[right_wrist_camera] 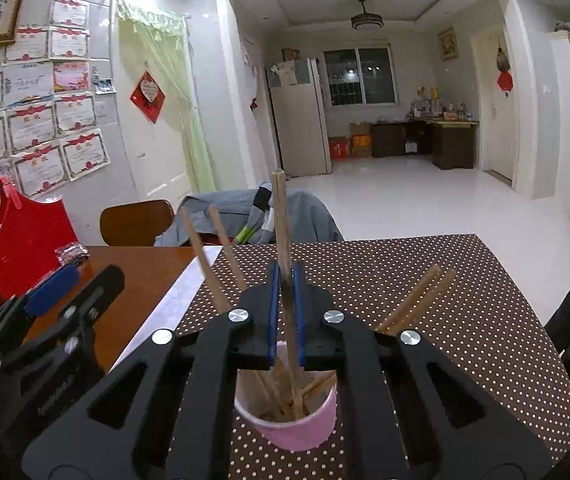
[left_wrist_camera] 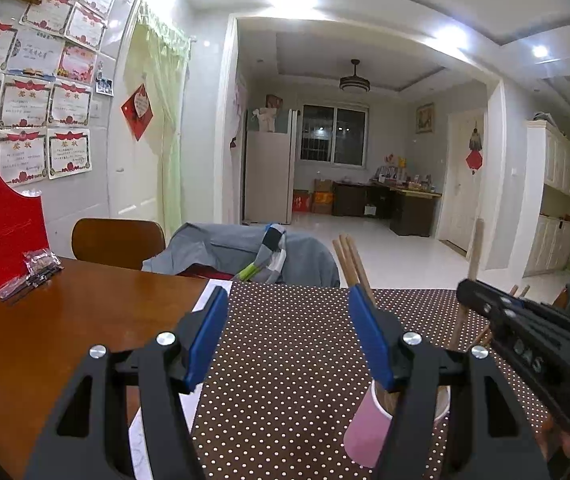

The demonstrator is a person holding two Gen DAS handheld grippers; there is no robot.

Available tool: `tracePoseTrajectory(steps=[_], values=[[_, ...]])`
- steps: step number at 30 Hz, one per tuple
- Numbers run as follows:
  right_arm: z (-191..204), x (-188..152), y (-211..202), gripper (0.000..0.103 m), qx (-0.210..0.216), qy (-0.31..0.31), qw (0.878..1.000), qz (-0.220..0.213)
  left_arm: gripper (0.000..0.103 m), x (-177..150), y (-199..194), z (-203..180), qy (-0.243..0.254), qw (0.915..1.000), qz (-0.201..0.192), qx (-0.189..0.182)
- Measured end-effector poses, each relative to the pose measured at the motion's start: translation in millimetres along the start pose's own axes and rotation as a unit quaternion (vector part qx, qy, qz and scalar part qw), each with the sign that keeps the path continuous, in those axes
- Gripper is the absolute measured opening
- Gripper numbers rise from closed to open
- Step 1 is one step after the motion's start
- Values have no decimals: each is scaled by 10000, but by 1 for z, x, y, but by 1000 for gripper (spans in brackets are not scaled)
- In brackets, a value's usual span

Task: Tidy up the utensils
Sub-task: 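Pull both open tools back from the pink cup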

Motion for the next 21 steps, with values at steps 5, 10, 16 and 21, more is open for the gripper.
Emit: tracePoseTrajectory(steps=[5,10,16,21], values=[[8,-6,-18,7,96,-180,9996,-217,62,-2,-12,-9,62,9999,85,-48],[6,-6,-23,9,137,-168,9996,-170,62,-8,-24,-16,210,9995,233,-87],[1,-1,-49,38,85,-95,9994,-313,62,-15,-48,-20,176,9988,435,-169],[-7,-4,-75,44,34,-19,9994,-338,62,-25,-69,-27,209,9974,649,-240]])
Point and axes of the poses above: each gripper's, at about its wrist camera, not at the fingertips, and y roughly the way its jaws point, z to its left, x to its top, the point moved 8 cm from there along y, roughly the way its jaws point, and after that the axes turned 11 degrees about -x, right-handed, at the moved point
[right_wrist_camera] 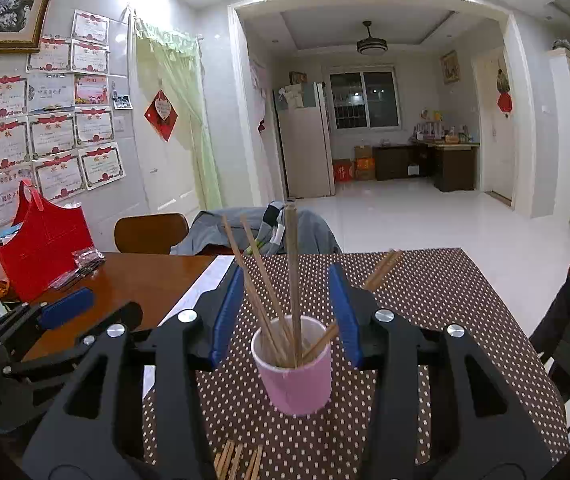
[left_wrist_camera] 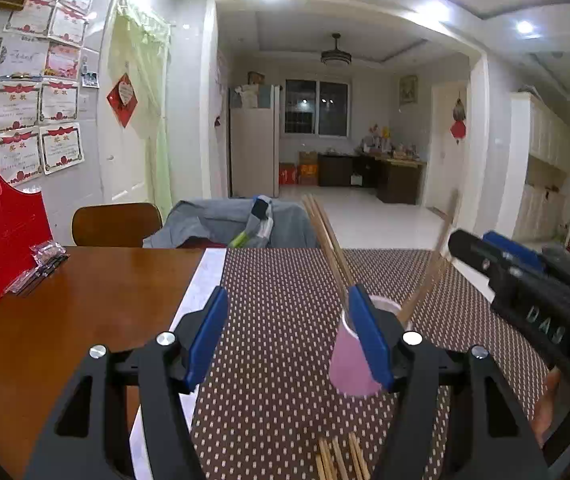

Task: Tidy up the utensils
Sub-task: 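Pull both open tools back from the pink cup, then move both open tools over the remaining chopsticks on the tablecloth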

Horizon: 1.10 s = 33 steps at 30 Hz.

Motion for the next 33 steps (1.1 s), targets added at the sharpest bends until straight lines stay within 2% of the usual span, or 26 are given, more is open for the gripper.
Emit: tracePoseTrajectory(steps=[2,5,8,11,14,19,25,33], values=[[0,-5,-7,44,-15,-11,10000,73,62,-8,-9,-5,28,9999,108,-34],[-1,-24,-14,44,-17,-96,9994,339,62,-24,-15,-11,-114,9990,325,-281],[-2,-52,-18,44,19,-203,9972,720,62,-48,-14,-15,-251,9959,737,-471],[-2,-81,-17,44,115,-256,9923,1207,62,-80,-7,-20,-349,9882,1362,-613],[-2,-111,-11,44,225,-203,9833,1794,62,-111,-1,-19,-435,9791,1899,-586],[-2,-152,-8,44,406,-63,9683,2463,62,-153,5,-15,-691,9618,2584,-586],[-3,-180,-13,44,498,-47,9578,2830,62,-185,8,-15,-833,9465,3062,-591],[-3,-198,-17,44,570,-76,9507,3047,62,-208,7,-13,-730,9367,3389,-482]])
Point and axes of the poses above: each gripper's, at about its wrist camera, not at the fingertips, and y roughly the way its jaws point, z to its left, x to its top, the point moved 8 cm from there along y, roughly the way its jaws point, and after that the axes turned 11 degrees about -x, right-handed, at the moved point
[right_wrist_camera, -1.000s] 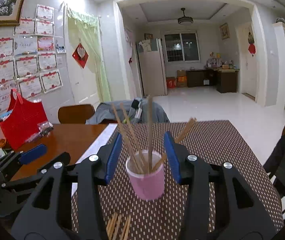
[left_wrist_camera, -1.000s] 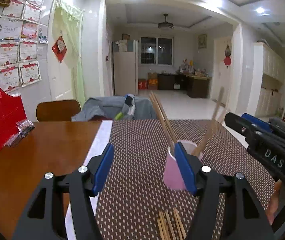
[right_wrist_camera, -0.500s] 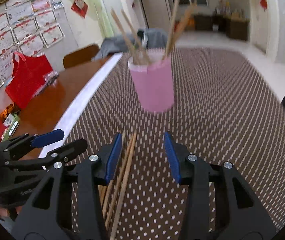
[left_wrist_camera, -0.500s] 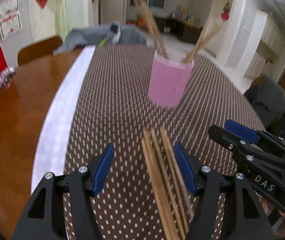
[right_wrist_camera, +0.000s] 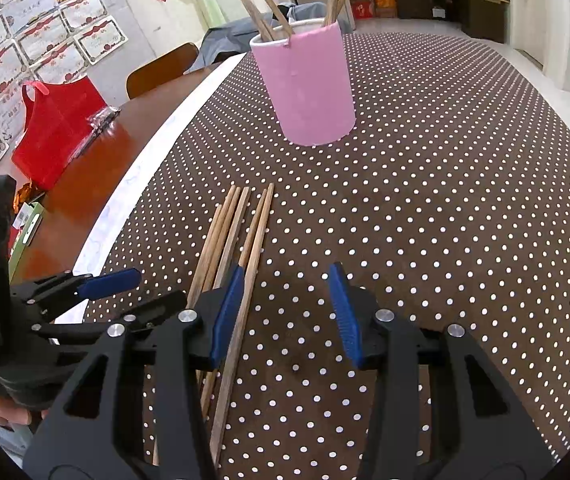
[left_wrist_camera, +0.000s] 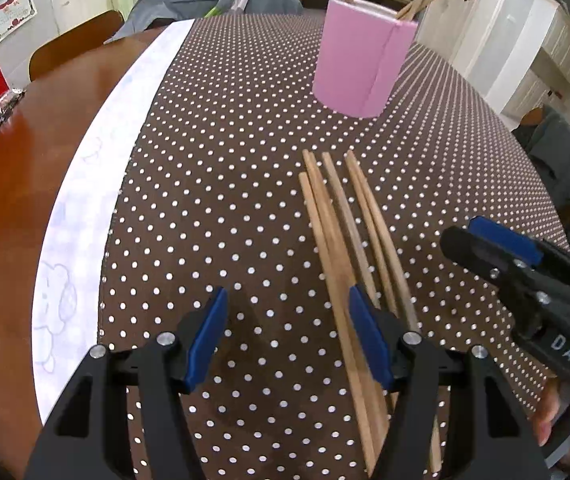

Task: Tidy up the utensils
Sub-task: 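Move both open tools over the remaining chopsticks on the tablecloth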

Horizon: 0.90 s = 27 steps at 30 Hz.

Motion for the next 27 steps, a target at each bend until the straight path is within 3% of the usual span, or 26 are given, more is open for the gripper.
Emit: tracePoseTrajectory(steps=[20,27], values=[[8,-5,13,46,33,-109,9993,350,57,5,7,1,135,9999,28,-8],[9,-5,14,46,31,-152,9991,389,57,3,2,15,-130,9999,-11,21]])
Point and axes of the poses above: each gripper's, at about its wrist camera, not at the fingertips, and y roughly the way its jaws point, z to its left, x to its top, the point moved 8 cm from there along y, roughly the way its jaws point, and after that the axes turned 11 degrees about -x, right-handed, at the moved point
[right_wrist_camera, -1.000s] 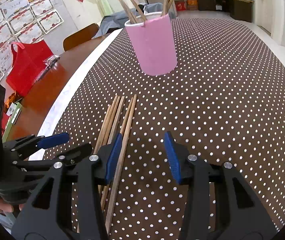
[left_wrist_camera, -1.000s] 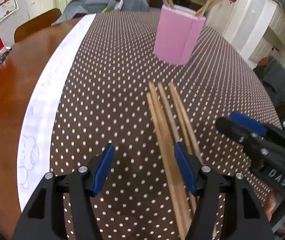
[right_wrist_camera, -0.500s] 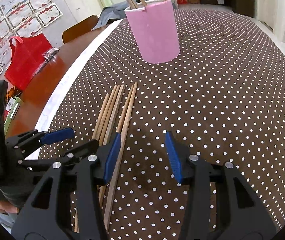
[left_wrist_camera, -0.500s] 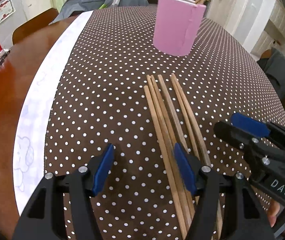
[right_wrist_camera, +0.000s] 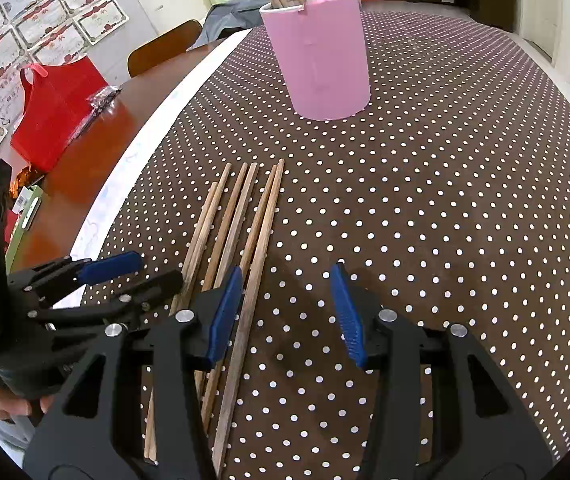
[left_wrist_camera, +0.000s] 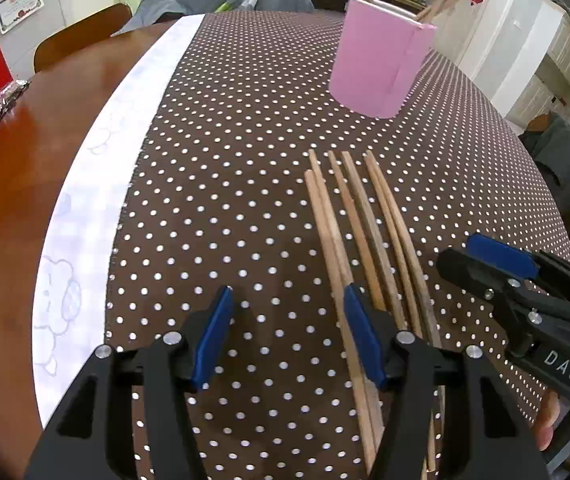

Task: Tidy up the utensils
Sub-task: 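Move both open tools over the remaining chopsticks on the tablecloth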

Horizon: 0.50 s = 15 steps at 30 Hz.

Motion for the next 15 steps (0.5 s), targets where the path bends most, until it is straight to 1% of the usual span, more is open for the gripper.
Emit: tracePoseTrajectory(steps=[2,10,12,15], values=[[0,0,1,46,17,16,10000,25,57,0,1,0,80,10000,1,55],[3,-1,3,47,58,9,9999,106,57,1,3,-3,60,10000,39,58],[2,-1,3,47,63,11,9999,113,57,1,5,-6,126,9999,47,104],[1,-1,4,47,78,30,9999,136,57,0,10,-13,348,9989,102,293]])
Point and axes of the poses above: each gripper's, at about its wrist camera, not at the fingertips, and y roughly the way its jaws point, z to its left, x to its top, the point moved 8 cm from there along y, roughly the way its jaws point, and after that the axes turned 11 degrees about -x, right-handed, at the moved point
